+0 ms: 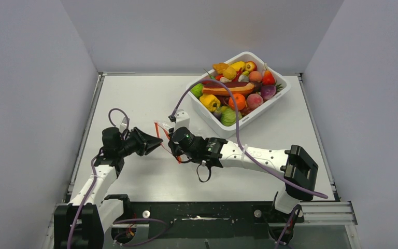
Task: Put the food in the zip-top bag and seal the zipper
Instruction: Open the zipper of the food storage bag.
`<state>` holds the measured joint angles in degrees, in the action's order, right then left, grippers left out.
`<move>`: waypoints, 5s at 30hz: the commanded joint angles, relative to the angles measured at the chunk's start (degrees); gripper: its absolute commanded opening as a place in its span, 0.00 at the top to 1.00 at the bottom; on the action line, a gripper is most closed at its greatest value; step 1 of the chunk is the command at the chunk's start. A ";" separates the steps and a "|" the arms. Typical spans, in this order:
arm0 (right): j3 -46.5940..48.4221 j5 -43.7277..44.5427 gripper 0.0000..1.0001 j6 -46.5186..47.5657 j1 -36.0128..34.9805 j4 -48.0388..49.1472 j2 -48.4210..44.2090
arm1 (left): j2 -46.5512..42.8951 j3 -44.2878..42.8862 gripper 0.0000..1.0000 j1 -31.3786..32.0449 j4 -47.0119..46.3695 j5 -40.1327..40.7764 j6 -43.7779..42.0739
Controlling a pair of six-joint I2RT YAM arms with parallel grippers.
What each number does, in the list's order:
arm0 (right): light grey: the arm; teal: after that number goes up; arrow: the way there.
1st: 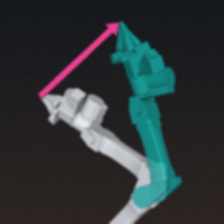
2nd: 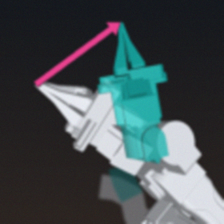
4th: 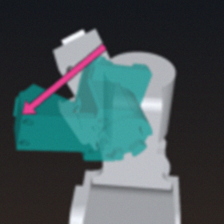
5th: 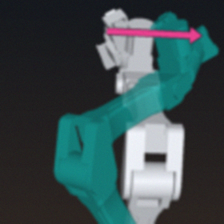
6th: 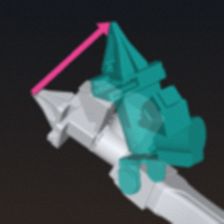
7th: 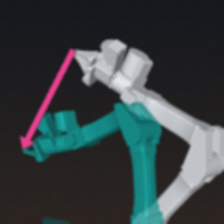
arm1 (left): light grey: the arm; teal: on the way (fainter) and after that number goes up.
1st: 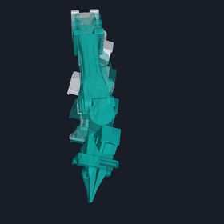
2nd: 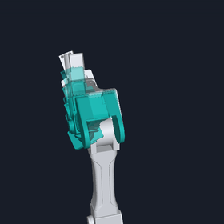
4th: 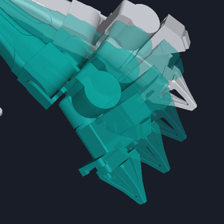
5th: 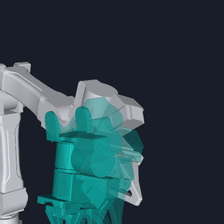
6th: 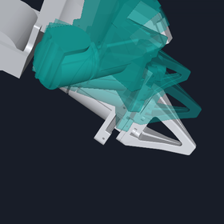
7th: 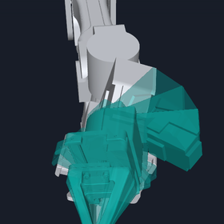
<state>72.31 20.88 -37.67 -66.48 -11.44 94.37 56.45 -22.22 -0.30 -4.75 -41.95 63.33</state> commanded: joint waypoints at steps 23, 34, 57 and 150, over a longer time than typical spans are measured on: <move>18.26 13.94 0.48 2.24 -0.77 -20.45 2.31 | -2.21 -15.91 1.00 1.49 14.35 5.10 -13.43; 22.06 7.14 0.47 3.55 -0.41 -15.33 4.13 | -4.57 -19.05 1.00 2.66 16.58 4.63 -13.43; 25.77 22.03 0.76 2.42 -0.02 -24.94 6.21 | -4.46 -26.97 1.00 4.60 31.84 11.71 -23.10; 5.91 22.32 1.00 2.97 -1.93 -8.66 -7.29 | -17.42 -22.80 1.00 8.45 45.66 30.41 -22.15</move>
<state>79.85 36.56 -30.92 -68.99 -20.34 93.62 42.06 -39.05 8.16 31.73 -17.08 43.33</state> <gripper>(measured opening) 0.031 0.008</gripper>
